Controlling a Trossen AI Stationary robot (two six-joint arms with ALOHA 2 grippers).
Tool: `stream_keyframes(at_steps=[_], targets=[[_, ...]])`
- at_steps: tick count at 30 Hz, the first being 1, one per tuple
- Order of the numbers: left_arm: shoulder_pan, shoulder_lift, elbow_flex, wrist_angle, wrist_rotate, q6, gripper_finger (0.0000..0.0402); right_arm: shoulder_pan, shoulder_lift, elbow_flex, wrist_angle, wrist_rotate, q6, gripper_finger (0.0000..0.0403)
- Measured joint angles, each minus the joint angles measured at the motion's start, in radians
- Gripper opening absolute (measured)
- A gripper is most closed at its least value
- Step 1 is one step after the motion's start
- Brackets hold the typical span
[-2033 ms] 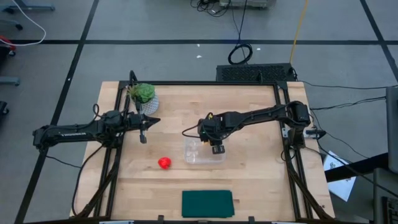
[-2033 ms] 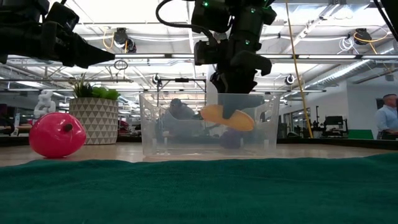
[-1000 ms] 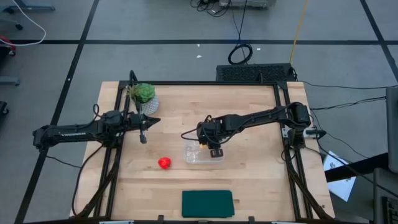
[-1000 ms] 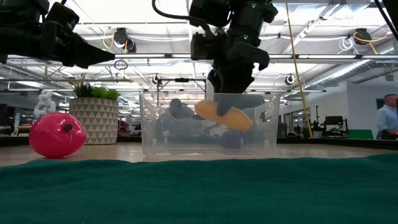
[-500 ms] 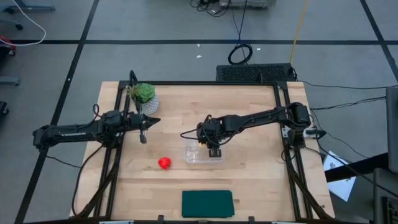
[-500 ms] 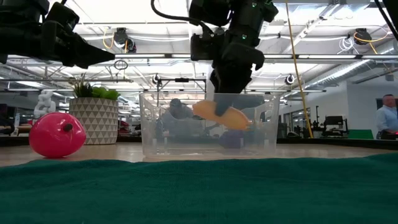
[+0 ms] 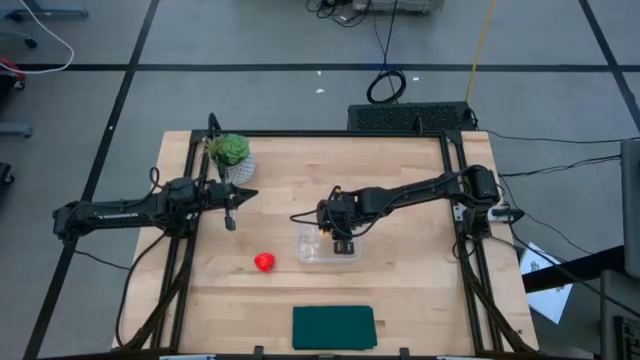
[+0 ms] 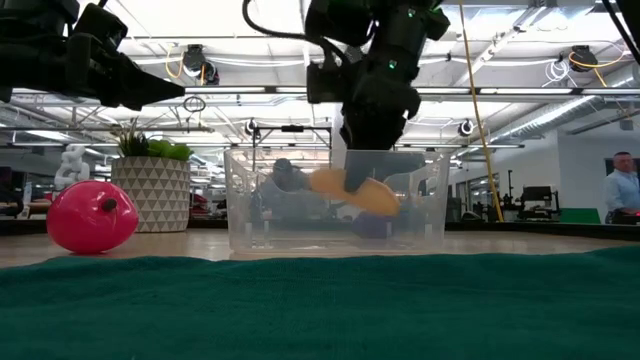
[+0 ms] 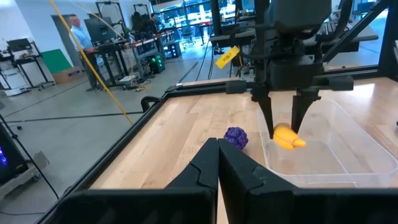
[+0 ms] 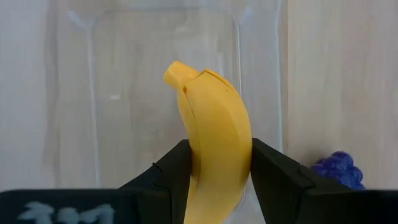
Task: Pick and placing Produce into tupperware
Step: Put the banana into the transparent bin
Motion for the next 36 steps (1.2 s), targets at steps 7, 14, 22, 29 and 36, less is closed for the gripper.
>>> stream_keyframes(at_steps=[7, 14, 22, 29, 36], targets=[[0.0, 0.0, 0.0, 0.0, 0.0, 0.001, 0.0005, 0.0, 0.0, -0.035, 0.033, 0.0, 0.012, 0.0137], [0.0, 0.0, 0.0, 0.0, 0.0, 0.001, 0.0005, 0.0, 0.0, -0.056, 0.054, -0.001, 0.026, 0.0137], [0.0, 0.0, 0.0, 0.0, 0.0, 0.001, 0.0006, 0.001, 0.004, -0.057, 0.062, -0.037, 0.019, 0.0137], [0.0, 0.0, 0.0, 0.0, 0.0, 0.001, 0.0006, 0.008, 0.026, -0.057, 0.068, -0.05, -0.036, 0.0137], [0.0, 0.0, 0.0, -0.009, 0.0, 0.001, 0.0005, 0.009, 0.042, -0.056, 0.081, -0.05, -0.077, 0.0137]])
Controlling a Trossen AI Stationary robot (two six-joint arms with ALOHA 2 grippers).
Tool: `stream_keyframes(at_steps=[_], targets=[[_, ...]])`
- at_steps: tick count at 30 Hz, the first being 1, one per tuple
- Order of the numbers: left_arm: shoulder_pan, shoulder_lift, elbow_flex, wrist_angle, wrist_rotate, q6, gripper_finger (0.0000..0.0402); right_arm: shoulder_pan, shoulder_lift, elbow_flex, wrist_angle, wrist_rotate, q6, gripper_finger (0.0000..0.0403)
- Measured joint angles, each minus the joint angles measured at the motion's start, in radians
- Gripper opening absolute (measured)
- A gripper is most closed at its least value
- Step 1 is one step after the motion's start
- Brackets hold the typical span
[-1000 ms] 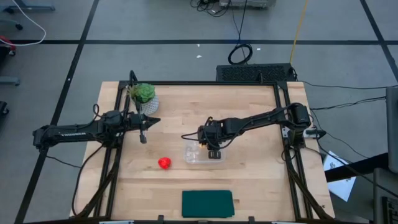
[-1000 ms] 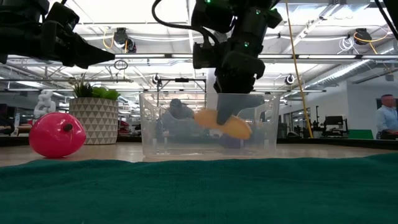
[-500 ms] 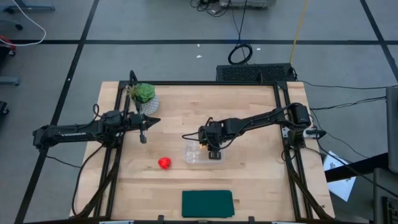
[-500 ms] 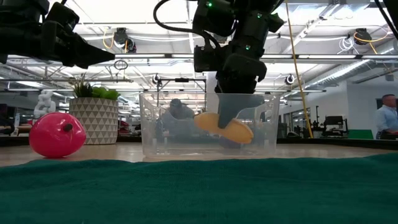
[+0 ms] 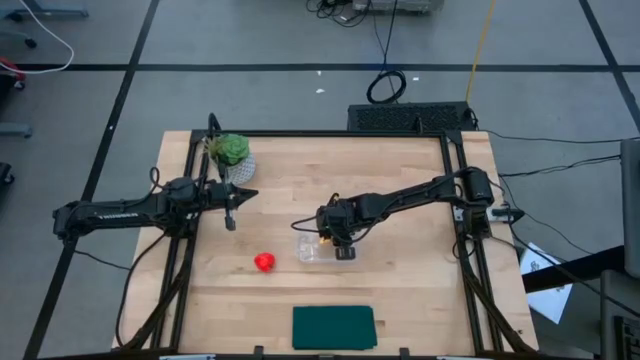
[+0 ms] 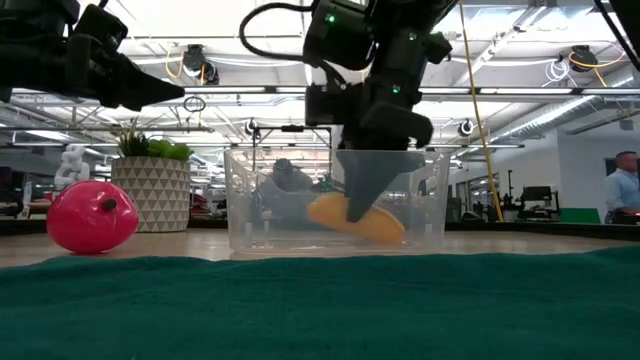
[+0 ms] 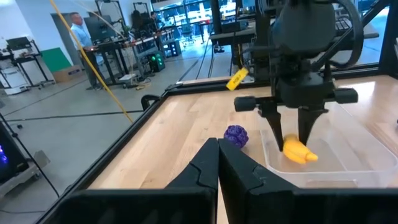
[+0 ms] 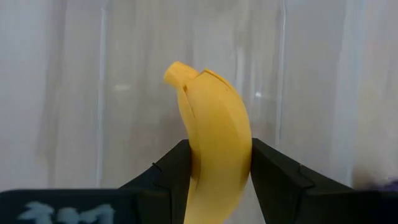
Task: Pick and placing Produce into tupperware
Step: Put the banana into the transparent bin
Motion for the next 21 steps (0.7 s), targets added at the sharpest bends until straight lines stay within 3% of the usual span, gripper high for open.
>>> stream_keyframes(at_steps=[21], targets=[[0.0, 0.0, 0.0, -0.008, 0.0, 0.008, 0.0006, -0.002, 0.056, 0.004, -0.02, -0.017, -0.074, 0.0137]])
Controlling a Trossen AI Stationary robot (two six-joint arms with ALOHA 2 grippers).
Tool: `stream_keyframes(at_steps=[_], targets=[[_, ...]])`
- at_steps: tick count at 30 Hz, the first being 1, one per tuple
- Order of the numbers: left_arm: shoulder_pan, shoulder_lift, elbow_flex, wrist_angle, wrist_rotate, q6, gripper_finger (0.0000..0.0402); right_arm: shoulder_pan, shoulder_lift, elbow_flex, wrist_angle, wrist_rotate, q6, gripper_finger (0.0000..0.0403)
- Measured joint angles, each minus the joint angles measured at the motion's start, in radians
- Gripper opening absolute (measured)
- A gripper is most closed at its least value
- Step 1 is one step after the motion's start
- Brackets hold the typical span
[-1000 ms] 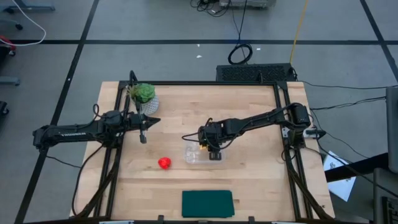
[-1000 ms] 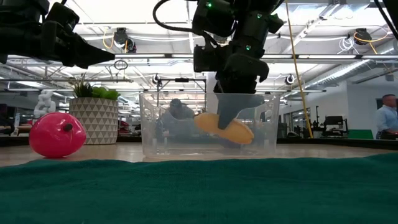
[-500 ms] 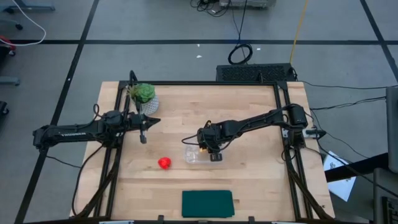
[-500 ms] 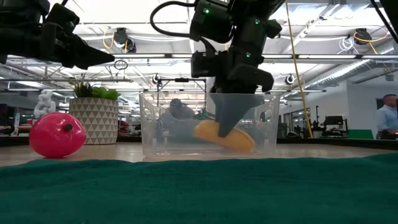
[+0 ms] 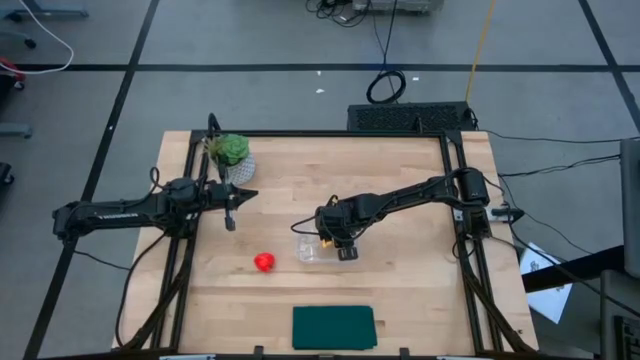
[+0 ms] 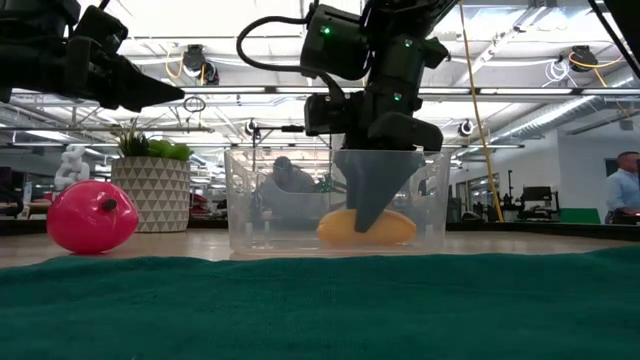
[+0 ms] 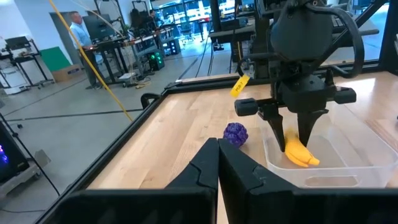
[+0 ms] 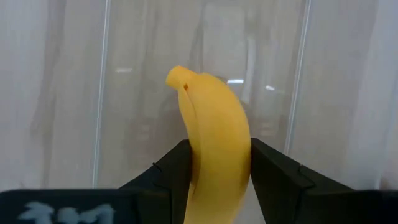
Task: Pick and placing Produce into tupperware
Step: Put the banana into the transparent bin
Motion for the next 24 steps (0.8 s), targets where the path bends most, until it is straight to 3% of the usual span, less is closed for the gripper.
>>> stream_keyframes(at_steps=[24], targets=[[0.0, 0.0, 0.0, -0.001, 0.0, -0.001, 0.0006, -0.007, 0.006, -0.006, 0.001, -0.039, 0.004, 0.0154]])
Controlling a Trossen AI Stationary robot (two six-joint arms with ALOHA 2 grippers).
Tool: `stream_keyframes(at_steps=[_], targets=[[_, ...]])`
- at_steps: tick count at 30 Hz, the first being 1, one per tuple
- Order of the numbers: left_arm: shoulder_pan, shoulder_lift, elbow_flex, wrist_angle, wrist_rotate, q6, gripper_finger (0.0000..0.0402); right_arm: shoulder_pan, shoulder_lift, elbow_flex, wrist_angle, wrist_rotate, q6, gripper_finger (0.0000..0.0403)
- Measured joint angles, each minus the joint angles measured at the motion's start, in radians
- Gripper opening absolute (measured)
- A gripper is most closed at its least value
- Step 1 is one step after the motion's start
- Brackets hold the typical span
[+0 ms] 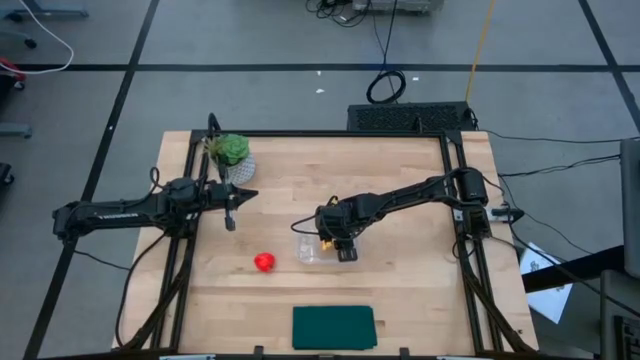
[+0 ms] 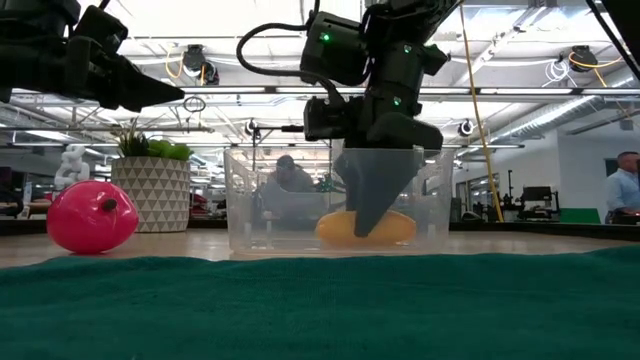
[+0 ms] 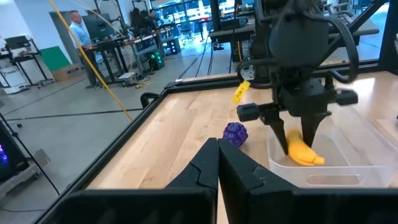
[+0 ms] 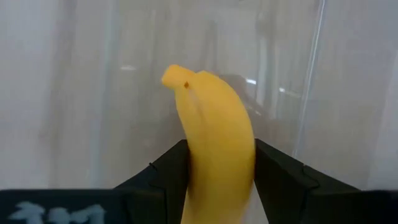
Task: Pick and placing Produce into tupperware
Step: Put the banana into the transparent bin
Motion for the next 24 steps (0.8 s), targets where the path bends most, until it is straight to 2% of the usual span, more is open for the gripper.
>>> stream_keyframes(at_steps=[18, 24], targets=[[0.0, 0.0, 0.0, -0.006, 0.0, -0.002, 0.0006, 0.001, 0.002, 0.0, 0.022, 0.001, -0.003, 0.0156], [0.0, 0.0, 0.0, -0.006, 0.0, -0.002, 0.0006, 0.001, 0.002, 0.0, 0.023, 0.001, 0.0, 0.0185]])
